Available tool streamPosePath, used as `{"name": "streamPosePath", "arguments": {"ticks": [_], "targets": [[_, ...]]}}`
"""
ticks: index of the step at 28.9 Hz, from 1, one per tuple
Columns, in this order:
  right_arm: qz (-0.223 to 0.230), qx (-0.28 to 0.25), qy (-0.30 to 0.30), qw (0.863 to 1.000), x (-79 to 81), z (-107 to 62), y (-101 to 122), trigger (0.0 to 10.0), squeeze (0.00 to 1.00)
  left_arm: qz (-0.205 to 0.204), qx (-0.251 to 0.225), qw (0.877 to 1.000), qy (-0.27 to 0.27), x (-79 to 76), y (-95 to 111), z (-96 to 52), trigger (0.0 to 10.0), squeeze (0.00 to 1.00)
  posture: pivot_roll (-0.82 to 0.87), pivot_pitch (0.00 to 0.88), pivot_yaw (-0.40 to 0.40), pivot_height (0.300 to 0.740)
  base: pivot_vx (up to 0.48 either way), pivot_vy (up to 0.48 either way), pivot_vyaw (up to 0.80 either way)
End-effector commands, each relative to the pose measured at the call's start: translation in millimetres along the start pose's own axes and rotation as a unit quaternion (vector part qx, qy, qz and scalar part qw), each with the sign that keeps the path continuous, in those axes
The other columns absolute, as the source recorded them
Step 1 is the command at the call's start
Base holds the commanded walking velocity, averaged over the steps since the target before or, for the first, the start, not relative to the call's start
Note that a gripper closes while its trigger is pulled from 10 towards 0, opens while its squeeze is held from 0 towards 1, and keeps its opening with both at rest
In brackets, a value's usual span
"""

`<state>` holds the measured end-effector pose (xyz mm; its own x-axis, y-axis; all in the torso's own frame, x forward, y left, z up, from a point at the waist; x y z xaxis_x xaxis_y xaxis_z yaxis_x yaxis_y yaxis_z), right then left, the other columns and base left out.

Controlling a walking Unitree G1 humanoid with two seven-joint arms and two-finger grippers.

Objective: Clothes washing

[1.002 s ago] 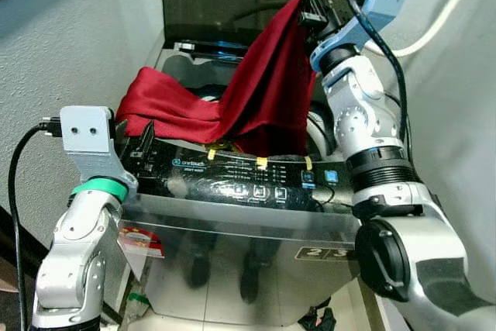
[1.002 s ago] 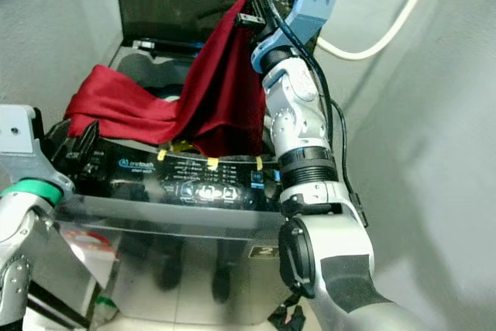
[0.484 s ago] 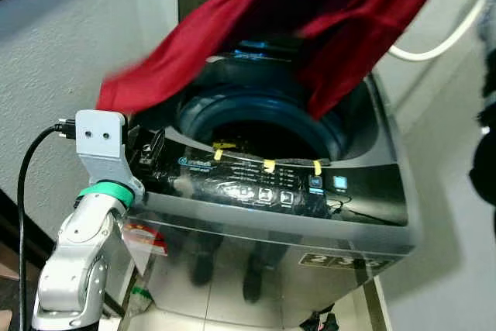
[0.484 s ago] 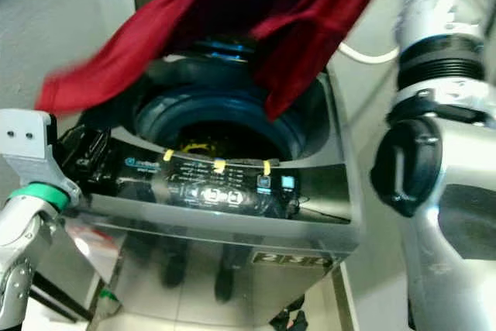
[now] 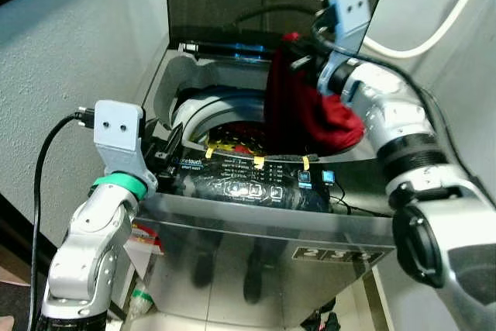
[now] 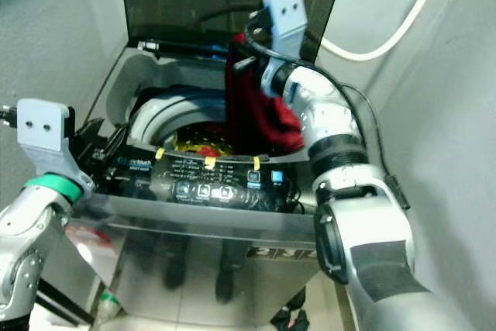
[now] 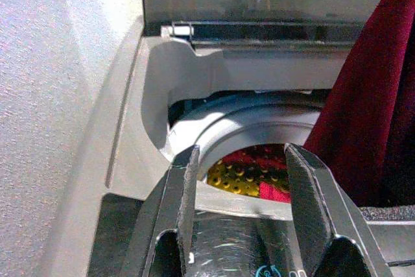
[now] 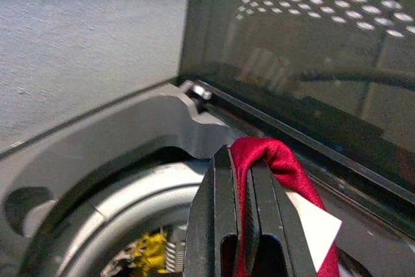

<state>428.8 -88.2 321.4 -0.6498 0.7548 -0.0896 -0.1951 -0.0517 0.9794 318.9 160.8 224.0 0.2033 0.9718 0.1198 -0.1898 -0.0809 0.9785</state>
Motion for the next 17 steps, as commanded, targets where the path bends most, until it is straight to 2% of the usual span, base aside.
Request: {"name": "streamPosePath", "arguments": {"ticks": [1, 6, 10, 11, 12, 13, 17], "targets": [[0.004, -0.010, 0.026, 1.000, 8.2, 1.3, 5, 10.0, 0.00, -0.002, 0.006, 1.000, -0.006, -0.5, -2, 1.4, 10.0, 0.00, 0.19, 0.021, 0.010, 0.740, 0.000, 0.000, 0.00], [0.030, -0.020, 0.045, 0.998, 10.8, 1.0, 14, 10.0, 0.00, 0.008, 0.027, 1.000, 0.003, 3.4, -3, 3.0, 10.0, 0.00, 0.19, 0.019, 0.009, 0.740, 0.000, 0.000, 0.00], [0.055, 0.001, 0.055, 0.997, 10.4, -0.5, 14, 10.0, 0.00, 0.016, 0.050, 0.999, -0.001, 4.1, -7, 3.4, 10.0, 0.00, 0.20, 0.008, 0.002, 0.740, 0.000, 0.000, 0.00], [0.055, 0.038, 0.074, 0.995, 12.8, -2.1, 8, 10.0, 0.00, 0.014, 0.072, 0.997, -0.017, 1.1, -11, 2.7, 10.0, 0.00, 0.20, 0.004, 0.003, 0.740, 0.000, 0.000, 0.00], [0.055, 0.038, 0.074, 0.995, 12.8, -2.1, 8, 10.0, 0.00, 0.014, 0.072, 0.997, -0.017, 1.1, -11, 2.7, 10.0, 0.00, 0.20, 0.004, 0.003, 0.740, 0.000, 0.000, 0.00], [0.041, 0.095, 0.104, 0.989, 17.3, -7.7, -4, 10.0, 0.00, 0.003, 0.100, 0.993, -0.060, -9.1, -17, 0.7, 10.0, 0.00, 0.21, 0.000, 0.002, 0.740, 0.000, 0.000, 0.00], [0.032, 0.112, 0.115, 0.987, 18.8, -10.5, -8, 10.0, 0.00, -0.001, 0.106, 0.990, -0.088, -16.5, -18, -0.4, 10.0, 0.00, 0.21, 0.000, 0.003, 0.740, 0.000, 0.000, 0.00]]}}
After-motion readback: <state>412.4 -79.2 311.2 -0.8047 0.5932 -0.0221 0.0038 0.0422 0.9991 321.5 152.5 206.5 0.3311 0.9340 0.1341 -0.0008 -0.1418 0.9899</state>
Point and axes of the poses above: a point about 5 cm out from each wrist's last joint towards the gripper, its own z axis pointing out of the wrist towards the gripper, its own y axis along the axis of the wrist's last joint, x = y × z, the point moved 3 cm from there along z, pointing out of the wrist towards the gripper, and after that the axes turned 4 degrees about z, right-handed, at the moved point
